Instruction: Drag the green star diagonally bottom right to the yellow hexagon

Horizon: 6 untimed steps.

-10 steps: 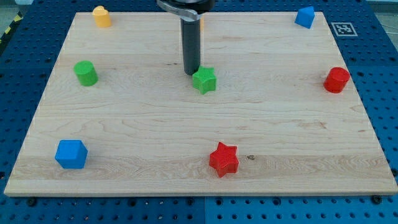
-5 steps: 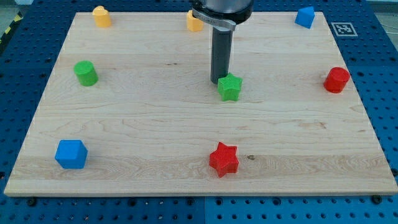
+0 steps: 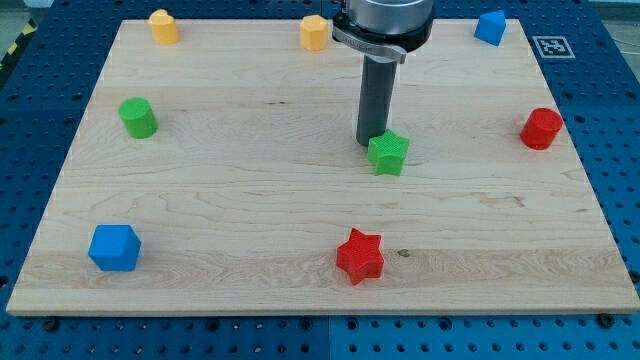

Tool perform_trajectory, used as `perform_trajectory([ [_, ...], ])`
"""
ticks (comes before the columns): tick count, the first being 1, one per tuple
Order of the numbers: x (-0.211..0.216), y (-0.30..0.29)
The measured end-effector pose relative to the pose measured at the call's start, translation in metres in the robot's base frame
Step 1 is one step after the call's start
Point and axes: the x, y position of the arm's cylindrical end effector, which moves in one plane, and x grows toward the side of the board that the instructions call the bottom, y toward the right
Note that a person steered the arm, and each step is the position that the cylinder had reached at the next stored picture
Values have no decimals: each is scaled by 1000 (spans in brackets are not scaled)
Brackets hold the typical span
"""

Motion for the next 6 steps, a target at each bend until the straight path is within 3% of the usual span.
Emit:
perform_trajectory([
  [2,13,24],
  [3,13,-5],
  [6,53,44],
])
